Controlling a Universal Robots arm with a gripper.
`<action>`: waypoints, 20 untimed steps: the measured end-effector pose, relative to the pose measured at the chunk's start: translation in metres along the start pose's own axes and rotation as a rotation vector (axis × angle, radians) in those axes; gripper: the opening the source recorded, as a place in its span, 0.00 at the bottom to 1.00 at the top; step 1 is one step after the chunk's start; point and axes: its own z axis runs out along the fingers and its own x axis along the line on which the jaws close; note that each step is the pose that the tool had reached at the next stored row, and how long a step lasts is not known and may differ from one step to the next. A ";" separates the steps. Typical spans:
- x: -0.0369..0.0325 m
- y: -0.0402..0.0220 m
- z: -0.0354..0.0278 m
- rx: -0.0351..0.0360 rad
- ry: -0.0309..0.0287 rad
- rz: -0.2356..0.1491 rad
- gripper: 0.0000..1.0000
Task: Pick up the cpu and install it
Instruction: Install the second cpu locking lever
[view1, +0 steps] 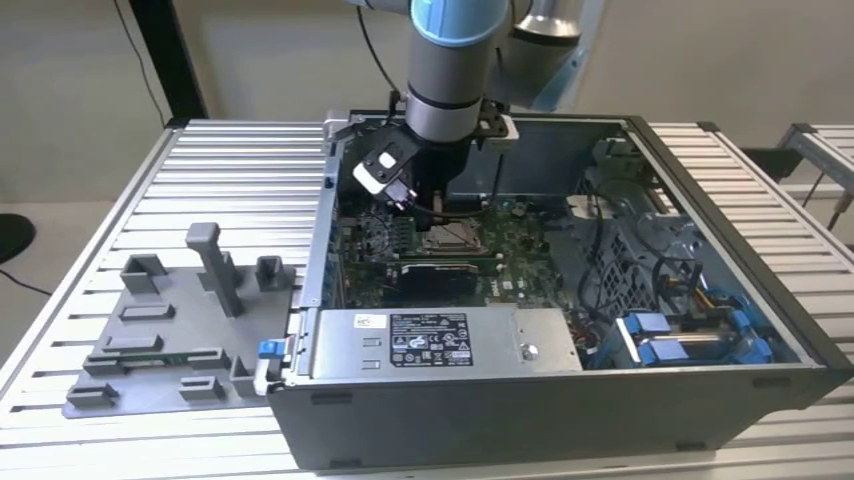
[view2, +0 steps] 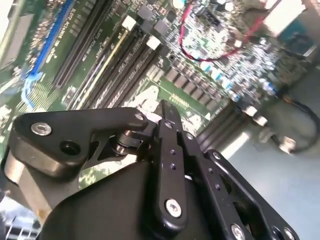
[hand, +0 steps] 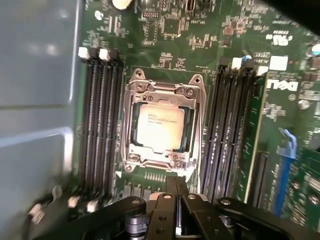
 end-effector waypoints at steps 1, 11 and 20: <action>0.0006 -0.0001 -0.0046 0.0001 -0.0001 0.000 0.00; 0.0024 0.0165 -0.0406 0.0000 0.0002 0.000 0.00; -0.0145 0.0238 -0.0357 0.0023 -0.0004 0.002 0.00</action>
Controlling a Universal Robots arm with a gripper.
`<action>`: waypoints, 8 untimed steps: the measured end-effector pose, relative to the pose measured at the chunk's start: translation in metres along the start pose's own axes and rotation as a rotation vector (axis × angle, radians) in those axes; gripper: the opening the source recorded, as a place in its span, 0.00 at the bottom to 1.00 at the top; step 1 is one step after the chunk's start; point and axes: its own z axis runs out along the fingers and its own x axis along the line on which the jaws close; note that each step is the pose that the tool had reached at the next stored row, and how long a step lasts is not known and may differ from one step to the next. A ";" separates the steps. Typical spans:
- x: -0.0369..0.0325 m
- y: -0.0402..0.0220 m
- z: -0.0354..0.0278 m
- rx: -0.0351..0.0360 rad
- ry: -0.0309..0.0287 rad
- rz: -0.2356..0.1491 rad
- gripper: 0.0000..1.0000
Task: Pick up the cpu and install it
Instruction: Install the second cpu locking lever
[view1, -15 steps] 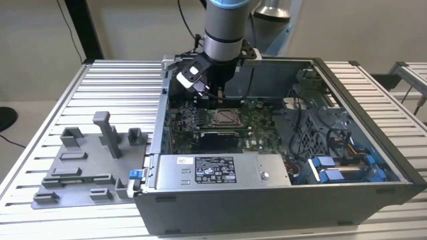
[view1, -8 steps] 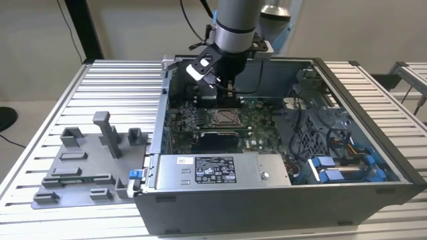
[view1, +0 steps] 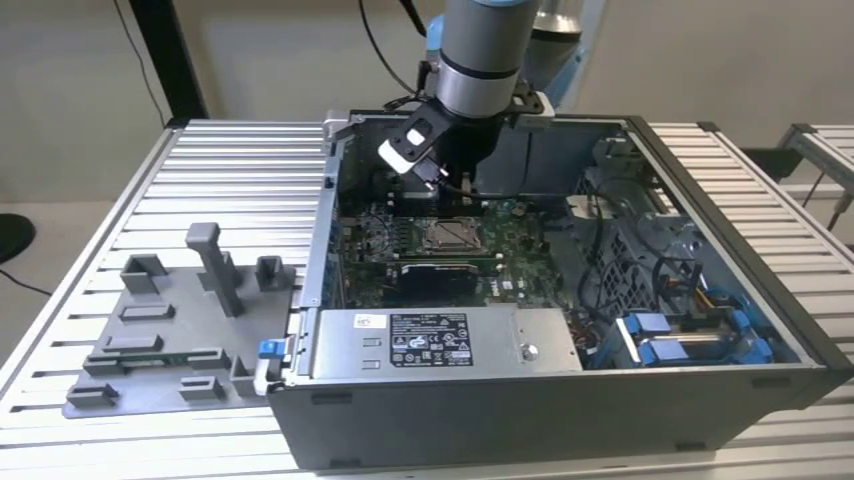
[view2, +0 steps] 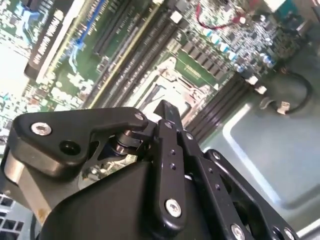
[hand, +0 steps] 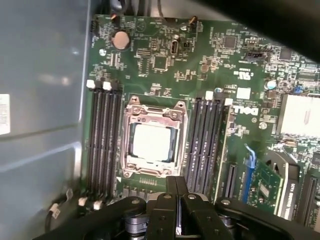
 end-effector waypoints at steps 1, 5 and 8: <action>-0.0002 -0.0003 0.0018 -0.0002 -0.0001 0.002 0.00; -0.0010 -0.0008 0.0081 0.0010 0.0000 0.008 0.00; -0.0015 -0.0032 0.0168 0.0001 0.0003 0.014 0.00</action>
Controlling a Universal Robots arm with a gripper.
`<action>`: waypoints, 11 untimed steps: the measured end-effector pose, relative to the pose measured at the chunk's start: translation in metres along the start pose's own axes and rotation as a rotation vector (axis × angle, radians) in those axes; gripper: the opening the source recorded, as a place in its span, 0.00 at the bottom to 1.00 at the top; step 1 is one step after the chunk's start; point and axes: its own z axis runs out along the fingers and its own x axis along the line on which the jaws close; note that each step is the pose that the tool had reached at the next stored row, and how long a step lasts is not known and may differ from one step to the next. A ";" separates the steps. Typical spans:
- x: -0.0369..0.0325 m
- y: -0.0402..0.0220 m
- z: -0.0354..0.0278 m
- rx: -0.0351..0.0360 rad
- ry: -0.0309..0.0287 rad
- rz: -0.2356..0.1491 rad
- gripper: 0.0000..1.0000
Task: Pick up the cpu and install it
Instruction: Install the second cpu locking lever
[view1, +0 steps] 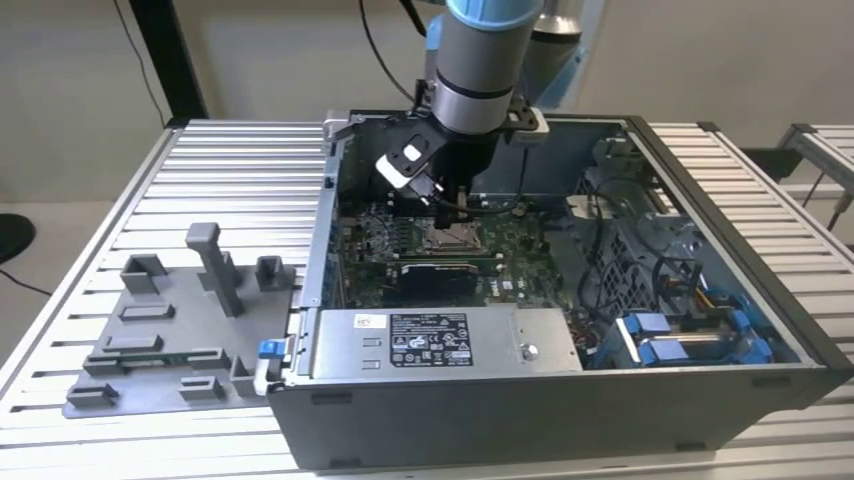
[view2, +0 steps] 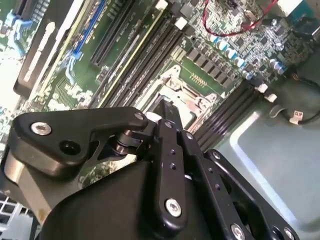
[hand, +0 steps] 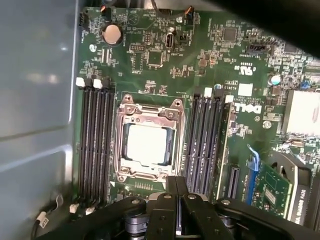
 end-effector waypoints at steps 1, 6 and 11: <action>0.0000 -0.0021 0.0021 -0.0004 0.0001 0.001 0.00; -0.0004 -0.0096 0.0103 -0.0012 -0.0007 0.010 0.00; -0.0011 -0.0136 0.0186 -0.0038 -0.0009 0.024 0.00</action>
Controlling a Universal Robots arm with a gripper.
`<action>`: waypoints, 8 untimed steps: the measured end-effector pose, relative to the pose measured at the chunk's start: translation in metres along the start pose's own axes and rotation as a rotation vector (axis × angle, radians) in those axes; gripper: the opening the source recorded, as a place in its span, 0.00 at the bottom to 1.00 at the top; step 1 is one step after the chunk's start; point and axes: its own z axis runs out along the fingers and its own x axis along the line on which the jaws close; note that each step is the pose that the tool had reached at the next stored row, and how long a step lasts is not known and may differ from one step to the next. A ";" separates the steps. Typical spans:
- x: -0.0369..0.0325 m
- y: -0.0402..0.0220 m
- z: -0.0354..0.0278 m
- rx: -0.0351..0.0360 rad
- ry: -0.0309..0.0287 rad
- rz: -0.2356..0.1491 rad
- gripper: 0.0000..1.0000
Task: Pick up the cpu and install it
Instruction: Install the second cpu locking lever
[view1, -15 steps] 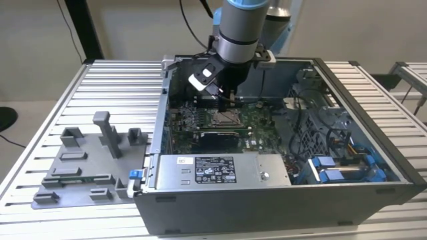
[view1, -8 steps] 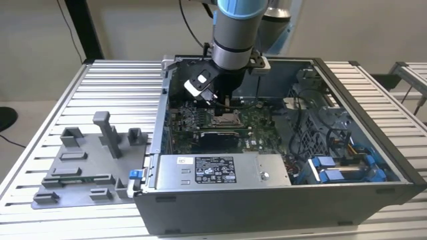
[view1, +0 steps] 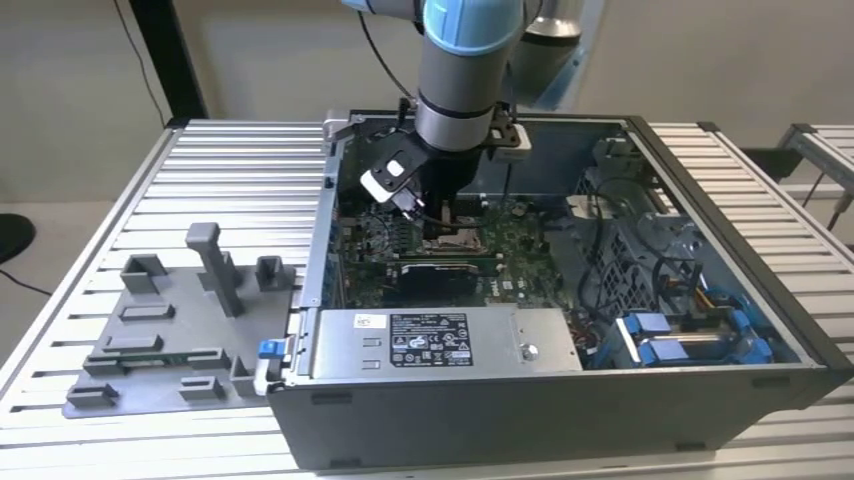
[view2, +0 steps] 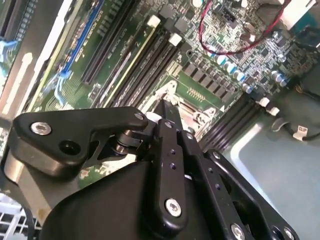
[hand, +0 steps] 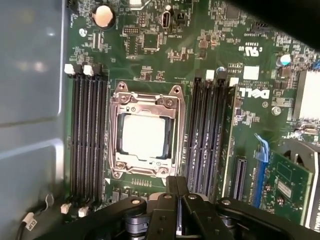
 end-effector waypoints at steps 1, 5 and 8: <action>-0.0001 -0.0012 0.0014 -0.0003 -0.0005 0.004 0.00; -0.0006 -0.0051 0.0066 -0.0021 -0.0010 0.017 0.00; -0.0008 -0.0080 0.0097 -0.0032 -0.0011 0.026 0.00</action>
